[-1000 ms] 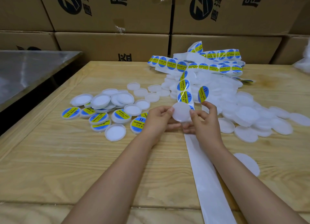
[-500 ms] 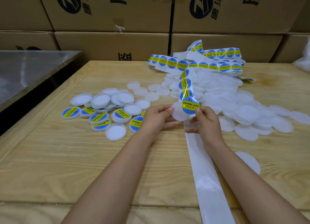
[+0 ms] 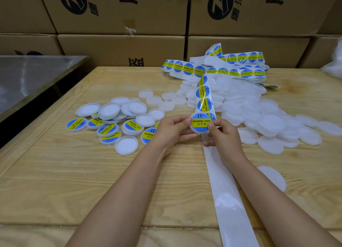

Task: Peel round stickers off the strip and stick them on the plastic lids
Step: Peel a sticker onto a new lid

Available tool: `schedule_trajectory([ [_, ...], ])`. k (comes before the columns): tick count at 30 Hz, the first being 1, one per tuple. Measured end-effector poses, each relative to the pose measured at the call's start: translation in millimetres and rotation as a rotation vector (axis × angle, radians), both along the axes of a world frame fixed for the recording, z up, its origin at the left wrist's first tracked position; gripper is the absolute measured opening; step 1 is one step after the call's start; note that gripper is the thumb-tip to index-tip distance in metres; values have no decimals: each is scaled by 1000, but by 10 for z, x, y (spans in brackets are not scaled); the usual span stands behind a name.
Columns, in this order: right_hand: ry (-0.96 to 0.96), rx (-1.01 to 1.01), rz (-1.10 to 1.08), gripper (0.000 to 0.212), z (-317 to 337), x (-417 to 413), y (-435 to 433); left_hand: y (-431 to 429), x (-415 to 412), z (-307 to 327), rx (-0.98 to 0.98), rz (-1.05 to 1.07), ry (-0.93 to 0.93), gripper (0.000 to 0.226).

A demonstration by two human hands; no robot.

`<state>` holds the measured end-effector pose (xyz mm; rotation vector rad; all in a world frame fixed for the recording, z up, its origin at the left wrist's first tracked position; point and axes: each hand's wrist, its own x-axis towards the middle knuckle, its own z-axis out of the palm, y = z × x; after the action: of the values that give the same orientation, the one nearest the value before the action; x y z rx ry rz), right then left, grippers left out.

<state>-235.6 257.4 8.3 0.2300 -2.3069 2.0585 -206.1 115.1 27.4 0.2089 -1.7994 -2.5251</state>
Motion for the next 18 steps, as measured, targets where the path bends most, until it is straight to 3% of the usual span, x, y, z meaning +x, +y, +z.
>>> schedule_trajectory([
  [18,-18,104,-32,14,44,24,1,13,2,2,-21,18,-25,12],
])
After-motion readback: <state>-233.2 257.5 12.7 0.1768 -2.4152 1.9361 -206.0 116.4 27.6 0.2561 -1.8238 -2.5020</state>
